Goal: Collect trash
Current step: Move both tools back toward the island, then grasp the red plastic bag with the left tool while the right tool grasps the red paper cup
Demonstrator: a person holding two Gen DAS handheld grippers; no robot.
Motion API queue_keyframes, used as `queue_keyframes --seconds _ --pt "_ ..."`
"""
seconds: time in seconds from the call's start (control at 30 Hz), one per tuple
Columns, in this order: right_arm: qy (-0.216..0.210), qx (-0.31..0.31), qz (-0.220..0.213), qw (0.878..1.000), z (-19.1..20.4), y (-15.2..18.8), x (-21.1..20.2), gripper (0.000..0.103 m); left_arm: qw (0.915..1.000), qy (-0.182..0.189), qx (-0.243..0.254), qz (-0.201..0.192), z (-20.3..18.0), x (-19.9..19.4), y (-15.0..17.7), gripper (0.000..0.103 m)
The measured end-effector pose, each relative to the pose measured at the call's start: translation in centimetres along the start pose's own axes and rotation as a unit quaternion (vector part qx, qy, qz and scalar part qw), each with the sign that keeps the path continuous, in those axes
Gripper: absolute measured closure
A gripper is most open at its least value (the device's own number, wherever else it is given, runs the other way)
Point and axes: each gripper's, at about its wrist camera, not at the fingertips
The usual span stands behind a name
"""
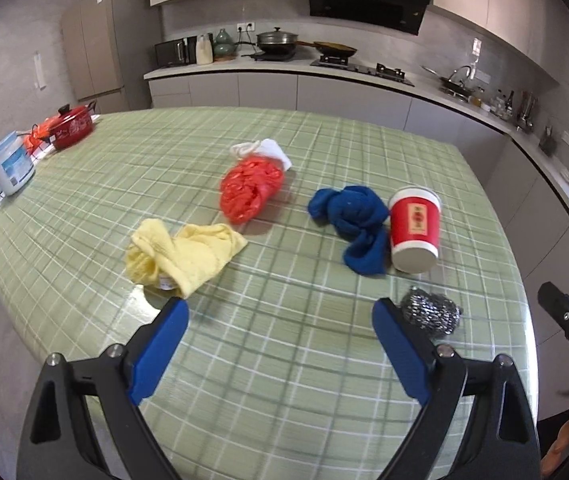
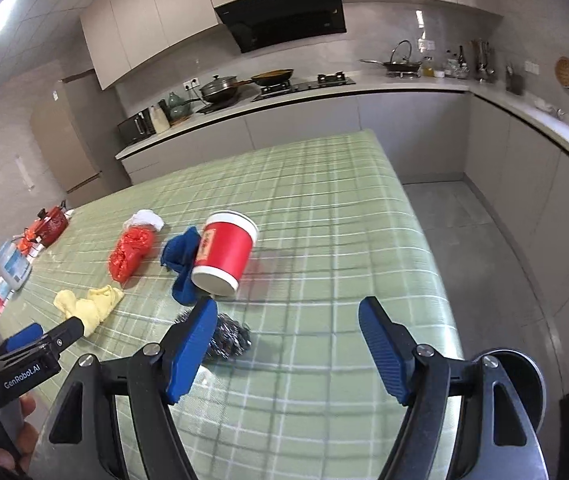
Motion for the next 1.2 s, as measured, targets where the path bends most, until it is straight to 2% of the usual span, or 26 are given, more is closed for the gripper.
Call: queue_keyframes --seconds 0.13,0.27,0.53,0.8,1.2 --pt "-0.014 -0.001 0.005 1.000 0.9 -0.1 1.1 0.028 0.9999 -0.009 0.003 -0.006 0.8 0.1 -0.7 0.009" --pt "-0.015 -0.003 0.007 1.000 1.9 -0.4 1.6 0.028 1.0000 0.001 0.004 -0.004 1.5 1.0 -1.7 0.009" --pt "0.012 0.015 0.002 1.000 4.9 -1.2 3.4 0.028 0.9990 0.032 0.031 -0.002 3.8 4.0 -4.9 0.009" --pt "0.040 0.026 0.007 0.999 8.4 -2.9 6.7 0.028 0.9981 0.046 0.041 0.003 6.4 7.9 -8.7 0.009" --pt "0.068 0.046 0.048 0.995 8.6 -4.3 12.6 0.028 0.9958 0.062 0.055 0.040 5.7 13.7 -11.4 0.009"
Point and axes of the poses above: each gripper's, at about its wrist camera, not at the fingertips, and x roughly the way its jaws point, z to its left, y to its underside, and after that the axes turned 2 degrees about y, right-handed
